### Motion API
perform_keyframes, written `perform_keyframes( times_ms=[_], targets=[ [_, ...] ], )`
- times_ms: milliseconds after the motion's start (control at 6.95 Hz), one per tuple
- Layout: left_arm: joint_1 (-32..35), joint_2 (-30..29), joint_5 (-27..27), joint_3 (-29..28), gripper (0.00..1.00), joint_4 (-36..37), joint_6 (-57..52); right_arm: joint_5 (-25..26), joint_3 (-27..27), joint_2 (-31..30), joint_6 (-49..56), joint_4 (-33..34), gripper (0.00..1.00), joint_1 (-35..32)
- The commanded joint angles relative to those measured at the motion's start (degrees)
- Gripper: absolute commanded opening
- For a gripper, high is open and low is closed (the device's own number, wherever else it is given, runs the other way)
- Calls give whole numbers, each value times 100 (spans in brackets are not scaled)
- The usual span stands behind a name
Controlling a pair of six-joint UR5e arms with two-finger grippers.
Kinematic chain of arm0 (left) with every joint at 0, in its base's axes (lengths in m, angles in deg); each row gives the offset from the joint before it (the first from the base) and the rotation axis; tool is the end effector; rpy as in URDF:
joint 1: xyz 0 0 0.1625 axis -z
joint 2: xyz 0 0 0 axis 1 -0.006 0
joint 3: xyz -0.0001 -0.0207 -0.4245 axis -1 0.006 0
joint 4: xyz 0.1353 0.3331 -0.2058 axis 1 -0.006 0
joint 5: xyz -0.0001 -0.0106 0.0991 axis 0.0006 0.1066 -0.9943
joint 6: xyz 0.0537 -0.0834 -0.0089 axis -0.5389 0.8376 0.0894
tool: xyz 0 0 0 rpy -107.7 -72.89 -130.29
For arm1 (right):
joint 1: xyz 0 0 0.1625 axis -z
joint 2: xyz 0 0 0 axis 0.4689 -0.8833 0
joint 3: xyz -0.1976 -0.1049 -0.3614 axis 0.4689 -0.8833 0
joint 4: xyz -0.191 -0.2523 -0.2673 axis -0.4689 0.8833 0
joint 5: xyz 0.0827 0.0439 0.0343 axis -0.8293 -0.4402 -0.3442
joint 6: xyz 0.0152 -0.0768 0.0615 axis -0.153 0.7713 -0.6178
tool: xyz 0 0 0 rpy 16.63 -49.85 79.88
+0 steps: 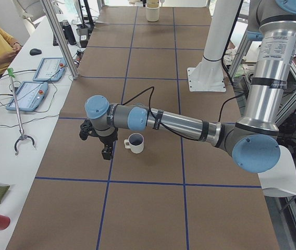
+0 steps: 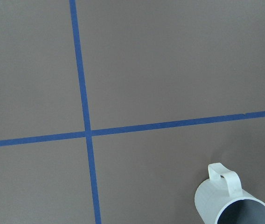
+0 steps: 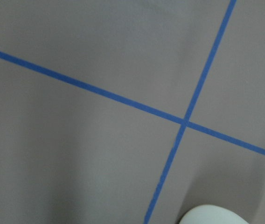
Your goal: Left arm hands cup to right arm to dump lemon
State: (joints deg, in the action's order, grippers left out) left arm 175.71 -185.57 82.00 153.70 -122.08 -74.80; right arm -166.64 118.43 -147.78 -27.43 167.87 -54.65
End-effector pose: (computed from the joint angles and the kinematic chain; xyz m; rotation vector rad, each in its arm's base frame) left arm -0.0200 -0.5548 0.5646 0.0397 0.8589 0.0678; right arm 0.0121 -0.4939 0.5711 0.0751 -0.6199 -0.3448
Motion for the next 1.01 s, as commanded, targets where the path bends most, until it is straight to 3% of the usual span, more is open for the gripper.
perform_keyframes(
  times_ms=[0,288,432,864],
  targets=[
    [262,28,167,-264,100,-24,-331,-11,83,-423,56,-155,100,-123],
    [289,19,27,-256,100,11,-518,-843,109,-669,-5,-164,100,-430],
    [280,-25,-287,-238,100,20,-518,-855,100,-653,-206,-199,100,-431],
    [272,10,-256,-238,100,-15,-448,-1022,205,-818,-612,-384,100,-431]
  ],
)
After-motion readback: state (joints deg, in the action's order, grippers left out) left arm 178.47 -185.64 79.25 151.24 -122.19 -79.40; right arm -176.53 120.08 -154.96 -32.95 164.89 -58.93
